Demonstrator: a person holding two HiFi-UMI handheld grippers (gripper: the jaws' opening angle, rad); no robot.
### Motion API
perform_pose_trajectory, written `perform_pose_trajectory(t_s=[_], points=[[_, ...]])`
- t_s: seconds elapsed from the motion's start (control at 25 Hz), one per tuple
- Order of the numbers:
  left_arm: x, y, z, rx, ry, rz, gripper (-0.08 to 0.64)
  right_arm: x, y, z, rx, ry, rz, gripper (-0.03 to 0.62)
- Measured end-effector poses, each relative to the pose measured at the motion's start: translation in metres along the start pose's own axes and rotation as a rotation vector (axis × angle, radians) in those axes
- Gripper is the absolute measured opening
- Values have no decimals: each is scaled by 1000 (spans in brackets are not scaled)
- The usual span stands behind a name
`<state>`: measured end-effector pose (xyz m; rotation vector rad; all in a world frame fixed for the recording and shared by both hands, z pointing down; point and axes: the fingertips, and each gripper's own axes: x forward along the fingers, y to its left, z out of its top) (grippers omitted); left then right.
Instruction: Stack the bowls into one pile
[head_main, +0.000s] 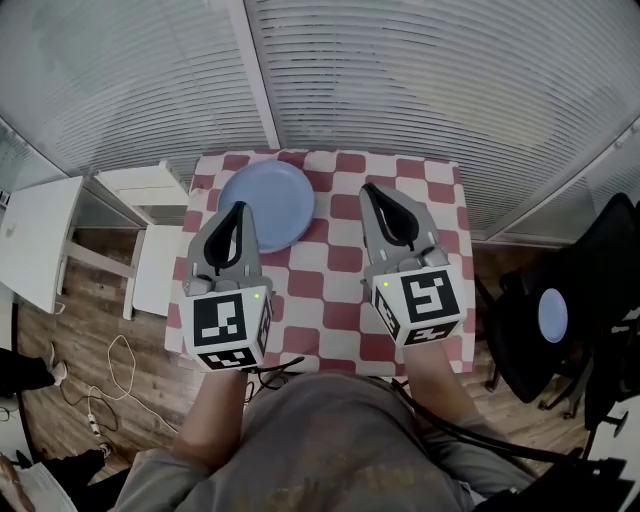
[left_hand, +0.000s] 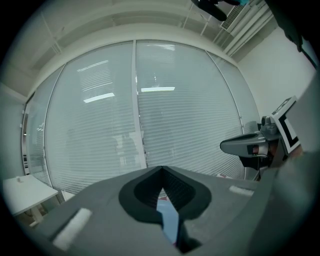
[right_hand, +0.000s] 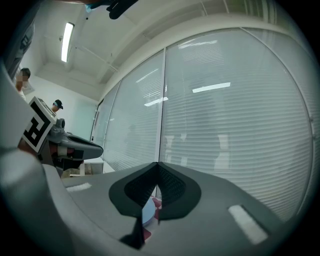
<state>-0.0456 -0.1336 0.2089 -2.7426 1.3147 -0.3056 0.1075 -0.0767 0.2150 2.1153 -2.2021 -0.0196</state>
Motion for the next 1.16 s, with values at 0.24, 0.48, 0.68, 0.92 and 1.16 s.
perform_pose_trajectory(t_s=[0.24, 0.48, 0.68, 0.92, 1.16], points=[[0, -6, 0, 9, 3, -7, 0, -4, -4, 0, 6, -4, -5, 25], [0, -9, 0, 15, 7, -8, 0, -5, -4, -1, 7, -6, 1, 25], [-1, -10, -1, 19, 9, -14, 0, -6, -4, -1, 4, -7, 3, 25], [0, -11, -2, 23, 11, -21, 0, -5, -4, -3, 6, -1, 2, 25], [-1, -12, -4, 24, 15, -22, 0, -6, -2, -5, 1, 3, 4, 25]])
